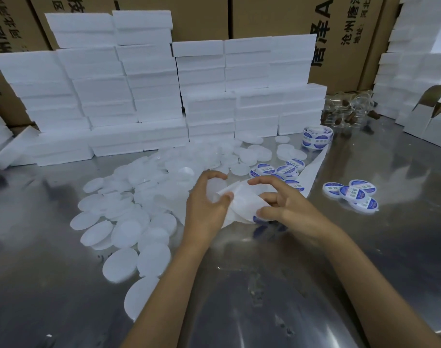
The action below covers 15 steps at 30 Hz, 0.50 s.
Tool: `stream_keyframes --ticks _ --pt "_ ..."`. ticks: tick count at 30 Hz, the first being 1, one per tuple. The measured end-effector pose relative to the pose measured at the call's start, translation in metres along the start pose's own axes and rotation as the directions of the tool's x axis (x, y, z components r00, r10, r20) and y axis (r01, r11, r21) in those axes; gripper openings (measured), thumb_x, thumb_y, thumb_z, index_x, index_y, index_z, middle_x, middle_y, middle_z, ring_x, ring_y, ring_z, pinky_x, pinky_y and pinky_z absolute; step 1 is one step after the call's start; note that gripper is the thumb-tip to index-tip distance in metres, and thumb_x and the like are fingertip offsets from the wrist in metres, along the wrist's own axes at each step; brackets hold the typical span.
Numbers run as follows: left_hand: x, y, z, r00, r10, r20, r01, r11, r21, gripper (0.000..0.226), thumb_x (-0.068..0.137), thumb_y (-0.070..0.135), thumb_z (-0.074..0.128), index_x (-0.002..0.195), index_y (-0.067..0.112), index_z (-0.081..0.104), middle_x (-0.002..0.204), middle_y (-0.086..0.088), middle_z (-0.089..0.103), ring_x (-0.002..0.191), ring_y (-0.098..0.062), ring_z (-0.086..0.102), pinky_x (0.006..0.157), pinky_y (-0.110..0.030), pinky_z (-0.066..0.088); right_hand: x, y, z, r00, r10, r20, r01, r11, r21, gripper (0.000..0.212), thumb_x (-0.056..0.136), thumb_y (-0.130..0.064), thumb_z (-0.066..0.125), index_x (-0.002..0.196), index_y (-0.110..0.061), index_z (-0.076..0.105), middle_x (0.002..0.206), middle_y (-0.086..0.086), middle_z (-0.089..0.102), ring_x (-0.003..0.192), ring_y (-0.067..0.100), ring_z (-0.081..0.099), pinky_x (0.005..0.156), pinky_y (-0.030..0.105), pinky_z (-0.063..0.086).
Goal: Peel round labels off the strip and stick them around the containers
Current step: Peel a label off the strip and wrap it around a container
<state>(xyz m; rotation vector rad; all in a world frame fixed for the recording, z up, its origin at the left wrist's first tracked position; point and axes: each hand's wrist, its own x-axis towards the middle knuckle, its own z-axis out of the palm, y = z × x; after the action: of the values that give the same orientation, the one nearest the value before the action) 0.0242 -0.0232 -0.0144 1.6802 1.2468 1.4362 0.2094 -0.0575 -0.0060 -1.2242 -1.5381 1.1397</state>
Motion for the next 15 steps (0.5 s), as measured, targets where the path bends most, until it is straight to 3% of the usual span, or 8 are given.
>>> stream_keyframes --ticks 2,4,6,8,11,15 --pt "0.0030 -0.0038 -0.0030 0.998 -0.034 -0.052 0.033 0.999 -0.021 0.036 0.082 0.001 0.072 0.098 0.031 0.060 0.106 0.022 0.062 0.101 -0.003 0.056 0.078 0.004 0.035 -0.0015 0.0035 -0.0035 0.999 -0.027 0.021 0.029 0.997 -0.065 0.054 0.085 0.006 0.061 0.122 -0.034 0.056 0.101 0.021 0.070 0.092 0.046 0.062 0.081 0.052 0.050" --pt "0.0049 -0.0077 -0.0049 0.996 -0.060 -0.073 0.057 0.998 -0.032 0.035 0.081 0.000 0.072 0.102 0.026 0.060 0.105 0.019 0.061 0.104 -0.006 0.055 0.080 0.001 0.038 -0.0019 0.0059 -0.0046 0.999 -0.051 0.018 0.052 0.996 -0.078 0.050 0.085 0.010 0.059 0.118 -0.028 0.061 0.105 0.018 0.070 0.102 0.045 0.061 0.088 0.054 0.049" --pt "0.0055 -0.0099 -0.0050 0.995 -0.078 -0.064 0.076 0.997 -0.028 0.035 0.081 0.001 0.073 0.104 0.025 0.060 0.103 0.023 0.059 0.105 -0.010 0.055 0.084 -0.009 0.041 -0.0018 0.0066 -0.0041 0.998 -0.068 0.012 0.069 0.995 -0.067 0.043 0.084 0.013 0.057 0.111 -0.020 0.066 0.110 0.003 0.072 0.106 0.033 0.064 0.092 0.047 0.052" --pt "0.0056 -0.0107 -0.0034 0.995 -0.093 -0.043 0.092 0.996 -0.009 0.036 0.082 0.003 0.074 0.105 0.026 0.060 0.103 0.026 0.058 0.104 -0.009 0.054 0.082 -0.009 0.041 -0.0010 0.0070 -0.0031 0.998 -0.070 -0.001 0.070 0.995 -0.078 0.039 0.083 0.015 0.056 0.105 -0.015 0.070 0.111 -0.008 0.072 0.107 0.020 0.066 0.094 0.040 0.052" --pt "0.0050 -0.0115 -0.0011 0.995 -0.095 -0.019 0.095 0.995 0.009 0.036 0.082 0.004 0.074 0.108 0.024 0.060 0.104 0.022 0.059 0.105 -0.009 0.054 0.074 0.003 0.037 0.0003 0.0098 -0.0026 0.997 -0.068 -0.037 0.065 0.994 -0.088 0.035 0.082 0.013 0.057 0.099 -0.014 0.073 0.107 -0.012 0.073 0.105 0.014 0.066 0.089 0.030 0.052" --pt "0.0040 -0.0111 0.0006 0.994 -0.109 0.004 0.109 0.993 0.037 0.036 0.084 0.004 0.072 0.110 0.024 0.059 0.116 0.010 0.061 0.111 -0.013 0.054 0.085 -0.011 0.040 -0.0007 0.0104 -0.0023 0.992 -0.121 -0.042 0.118 0.991 -0.069 0.032 0.082 0.014 0.058 0.096 -0.011 0.073 0.105 -0.010 0.074 0.103 0.006 0.067 0.084 0.017 0.050"
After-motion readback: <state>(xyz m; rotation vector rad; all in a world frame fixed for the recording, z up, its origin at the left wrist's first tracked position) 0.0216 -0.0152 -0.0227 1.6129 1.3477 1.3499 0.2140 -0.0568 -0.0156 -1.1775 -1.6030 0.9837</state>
